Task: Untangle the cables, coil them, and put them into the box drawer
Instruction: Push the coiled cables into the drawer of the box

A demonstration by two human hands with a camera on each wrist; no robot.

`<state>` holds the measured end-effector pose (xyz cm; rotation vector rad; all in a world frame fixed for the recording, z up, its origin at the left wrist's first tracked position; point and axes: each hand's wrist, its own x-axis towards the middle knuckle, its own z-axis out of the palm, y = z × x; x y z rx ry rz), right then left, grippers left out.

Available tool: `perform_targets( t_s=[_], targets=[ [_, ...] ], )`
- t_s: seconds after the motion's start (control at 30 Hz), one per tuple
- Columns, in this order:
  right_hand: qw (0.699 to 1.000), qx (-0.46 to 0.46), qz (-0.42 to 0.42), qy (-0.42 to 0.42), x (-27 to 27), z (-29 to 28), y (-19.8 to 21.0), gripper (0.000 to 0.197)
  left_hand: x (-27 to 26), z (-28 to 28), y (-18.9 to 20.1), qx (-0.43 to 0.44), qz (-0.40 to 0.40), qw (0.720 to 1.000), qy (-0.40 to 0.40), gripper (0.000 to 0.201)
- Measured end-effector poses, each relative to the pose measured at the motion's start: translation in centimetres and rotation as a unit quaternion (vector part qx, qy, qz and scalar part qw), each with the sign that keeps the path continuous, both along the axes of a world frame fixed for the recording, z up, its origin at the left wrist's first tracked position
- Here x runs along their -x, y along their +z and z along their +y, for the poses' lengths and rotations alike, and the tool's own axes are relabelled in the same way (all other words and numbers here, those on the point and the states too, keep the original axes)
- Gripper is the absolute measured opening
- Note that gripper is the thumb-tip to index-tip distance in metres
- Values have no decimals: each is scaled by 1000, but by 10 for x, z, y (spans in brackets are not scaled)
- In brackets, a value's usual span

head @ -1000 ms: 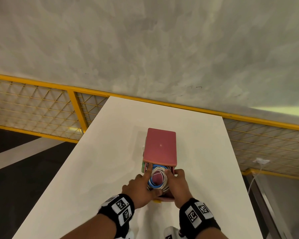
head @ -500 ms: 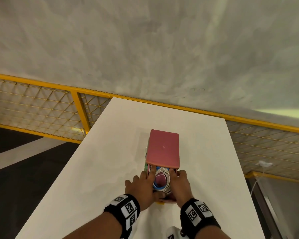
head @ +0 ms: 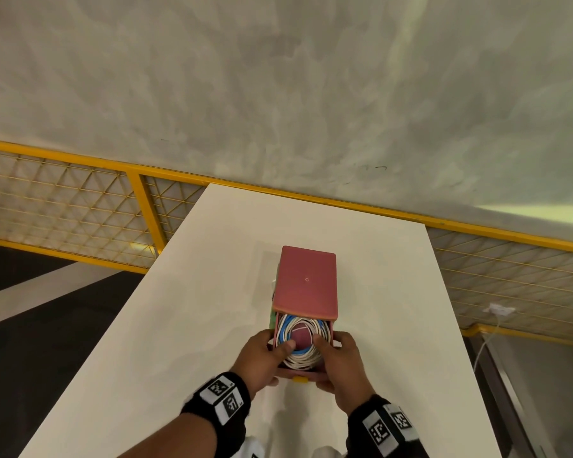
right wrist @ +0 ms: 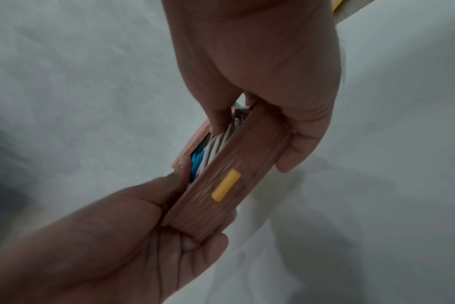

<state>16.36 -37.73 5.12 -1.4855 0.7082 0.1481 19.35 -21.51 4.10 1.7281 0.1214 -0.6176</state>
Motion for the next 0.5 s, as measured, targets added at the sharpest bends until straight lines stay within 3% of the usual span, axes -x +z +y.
perform_targets(
  t_s=[0.13, 0.27, 0.5],
  targets=[
    [1000, -2, -8, -27, -16, -1, -2, 28, -17, -7, 2, 18, 42, 997, 63, 37],
    [998, 25, -6, -58, -27, -1, -7, 37, -26, -13, 5, -4, 36, 993, 115, 39],
    [999, -23, -17, -16, 14, -8, -3, 29, -6, 7, -11, 58, 103, 983, 140, 41]
  ],
)
